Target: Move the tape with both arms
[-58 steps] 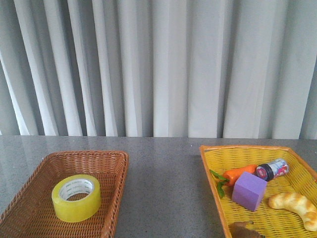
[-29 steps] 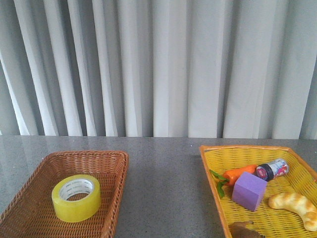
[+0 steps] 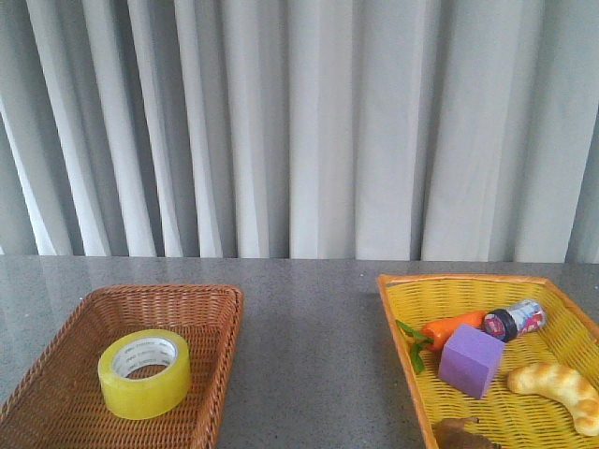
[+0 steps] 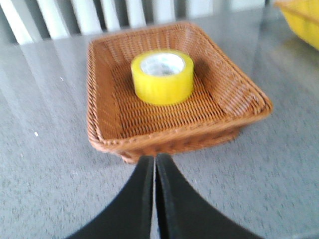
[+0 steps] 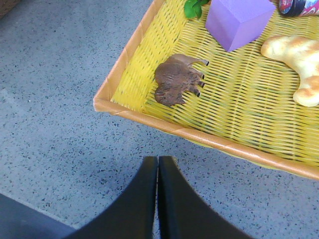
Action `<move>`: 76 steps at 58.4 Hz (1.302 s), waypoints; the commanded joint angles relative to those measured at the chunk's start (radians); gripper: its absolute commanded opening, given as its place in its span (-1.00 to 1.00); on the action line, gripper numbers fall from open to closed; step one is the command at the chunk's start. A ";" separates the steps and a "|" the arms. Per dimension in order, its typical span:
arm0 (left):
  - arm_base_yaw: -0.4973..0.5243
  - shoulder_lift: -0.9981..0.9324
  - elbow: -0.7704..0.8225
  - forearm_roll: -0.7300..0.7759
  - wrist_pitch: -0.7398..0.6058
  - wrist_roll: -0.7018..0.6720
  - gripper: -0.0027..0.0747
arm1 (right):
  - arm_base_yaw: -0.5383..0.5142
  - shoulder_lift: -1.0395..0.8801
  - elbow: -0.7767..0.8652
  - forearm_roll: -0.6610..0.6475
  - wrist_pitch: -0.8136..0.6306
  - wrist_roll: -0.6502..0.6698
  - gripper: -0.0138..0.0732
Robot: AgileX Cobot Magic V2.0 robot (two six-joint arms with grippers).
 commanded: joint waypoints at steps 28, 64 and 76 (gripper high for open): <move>0.040 -0.215 0.425 -0.008 -0.628 -0.032 -0.95 | -0.006 -0.003 -0.027 -0.009 -0.059 -0.001 -0.70; 0.040 -0.214 0.423 -0.008 -0.625 -0.032 -0.95 | -0.006 -0.003 -0.027 -0.008 -0.059 -0.001 -0.70; 0.040 -0.214 0.423 -0.008 -0.625 -0.032 -0.95 | -0.002 -0.026 -0.013 -0.014 -0.083 -0.009 -0.70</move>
